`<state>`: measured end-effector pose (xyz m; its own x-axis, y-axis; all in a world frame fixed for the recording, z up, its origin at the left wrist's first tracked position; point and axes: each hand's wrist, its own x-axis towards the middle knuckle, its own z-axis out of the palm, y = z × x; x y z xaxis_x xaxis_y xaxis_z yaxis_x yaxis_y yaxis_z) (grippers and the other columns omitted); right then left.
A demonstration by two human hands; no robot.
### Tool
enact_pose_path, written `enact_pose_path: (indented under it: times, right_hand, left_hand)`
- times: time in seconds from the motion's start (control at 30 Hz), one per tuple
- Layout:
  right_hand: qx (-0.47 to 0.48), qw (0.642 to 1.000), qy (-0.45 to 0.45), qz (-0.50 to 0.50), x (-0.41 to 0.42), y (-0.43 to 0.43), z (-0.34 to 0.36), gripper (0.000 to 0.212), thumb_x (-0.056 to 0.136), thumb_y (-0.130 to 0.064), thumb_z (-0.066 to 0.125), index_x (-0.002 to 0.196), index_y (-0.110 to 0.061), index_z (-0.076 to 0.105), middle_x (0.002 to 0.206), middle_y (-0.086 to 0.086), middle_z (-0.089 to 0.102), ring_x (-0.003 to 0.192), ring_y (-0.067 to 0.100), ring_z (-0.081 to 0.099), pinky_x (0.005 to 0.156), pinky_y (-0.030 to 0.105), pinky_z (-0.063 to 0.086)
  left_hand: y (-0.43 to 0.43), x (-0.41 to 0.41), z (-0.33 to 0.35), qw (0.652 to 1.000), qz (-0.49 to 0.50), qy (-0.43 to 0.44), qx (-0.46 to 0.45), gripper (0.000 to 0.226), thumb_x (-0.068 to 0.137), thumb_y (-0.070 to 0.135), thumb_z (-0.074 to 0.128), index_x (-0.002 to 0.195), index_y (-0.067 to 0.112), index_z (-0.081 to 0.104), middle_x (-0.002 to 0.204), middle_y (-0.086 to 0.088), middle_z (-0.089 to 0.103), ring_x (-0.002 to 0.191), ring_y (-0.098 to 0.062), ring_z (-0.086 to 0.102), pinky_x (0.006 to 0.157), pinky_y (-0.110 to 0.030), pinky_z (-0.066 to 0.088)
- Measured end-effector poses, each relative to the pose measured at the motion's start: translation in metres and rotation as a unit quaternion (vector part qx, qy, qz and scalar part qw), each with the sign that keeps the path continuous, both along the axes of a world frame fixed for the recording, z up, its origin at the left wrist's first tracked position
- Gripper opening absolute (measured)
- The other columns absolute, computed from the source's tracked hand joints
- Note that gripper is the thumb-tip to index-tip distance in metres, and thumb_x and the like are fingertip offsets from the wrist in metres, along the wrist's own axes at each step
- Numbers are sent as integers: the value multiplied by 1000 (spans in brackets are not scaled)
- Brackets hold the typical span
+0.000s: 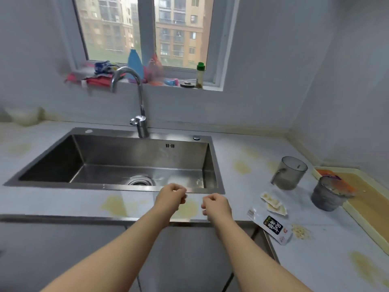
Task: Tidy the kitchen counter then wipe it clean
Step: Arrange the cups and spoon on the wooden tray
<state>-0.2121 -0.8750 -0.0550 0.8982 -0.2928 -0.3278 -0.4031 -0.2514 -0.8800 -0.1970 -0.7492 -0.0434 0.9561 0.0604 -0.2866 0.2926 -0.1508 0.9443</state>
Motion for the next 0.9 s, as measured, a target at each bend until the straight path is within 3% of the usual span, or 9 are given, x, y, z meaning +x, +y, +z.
enact_pose_path:
  times: [0.3,0.47,0.6,0.9]
  right_hand:
    - [12,986,-16,168,26,205,5,19,86,-13,44,70,-20,52,83,4,61,75,23,53,63,28,39]
    - [28,971,-11,237,35,333,9,18,91,-14,43,76,-19,51,88,7,60,79,23,53,64,26,41]
    - [33,963,-18,266,42,419,15,13,95,-13,42,89,-17,52,92,7,58,84,21,55,65,24,43]
    - [46,950,10,308,78,566,-4,15,92,-13,42,92,-14,57,87,5,59,75,19,53,64,28,43]
  left_hand:
    - [197,-12,6,985,172,-11,18,11,95,17,49,93,14,59,84,-3,62,78,-14,59,79,-32,49]
    - [318,-14,9,970,238,-12,52,14,97,19,46,96,14,59,91,-5,61,89,-19,59,70,-24,48]
    - [399,-15,11,963,260,-4,64,13,96,19,45,91,16,57,92,-6,62,91,-20,60,70,-25,47]
    - [540,6,5,949,312,18,34,13,94,18,48,85,16,57,81,1,63,78,-15,59,67,-25,45]
